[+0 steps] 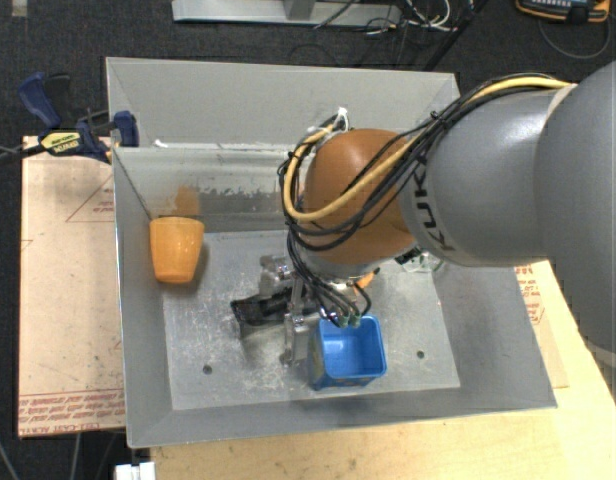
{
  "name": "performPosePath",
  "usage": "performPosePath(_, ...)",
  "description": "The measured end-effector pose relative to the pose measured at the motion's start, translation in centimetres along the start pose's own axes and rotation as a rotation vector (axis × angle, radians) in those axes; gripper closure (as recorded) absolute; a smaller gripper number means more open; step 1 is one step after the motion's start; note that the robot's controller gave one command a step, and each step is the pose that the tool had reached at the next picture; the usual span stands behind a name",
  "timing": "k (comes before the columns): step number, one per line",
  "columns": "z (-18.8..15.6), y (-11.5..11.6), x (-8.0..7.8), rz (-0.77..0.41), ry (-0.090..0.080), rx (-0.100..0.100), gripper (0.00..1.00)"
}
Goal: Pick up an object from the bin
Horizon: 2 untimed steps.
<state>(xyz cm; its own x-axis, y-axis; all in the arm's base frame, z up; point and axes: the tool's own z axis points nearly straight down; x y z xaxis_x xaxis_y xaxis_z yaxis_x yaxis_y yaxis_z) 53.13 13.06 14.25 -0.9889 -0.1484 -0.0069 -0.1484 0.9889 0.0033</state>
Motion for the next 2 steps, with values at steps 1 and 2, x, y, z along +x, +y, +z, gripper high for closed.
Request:
performPosePath(1, 1.7, -0.1, -2.4, -0.163, -0.002, 0.0, 0.0)
performPosePath(2, 6.0, -0.5, -2.2, -0.186, -0.002, -0.003, 1.0)
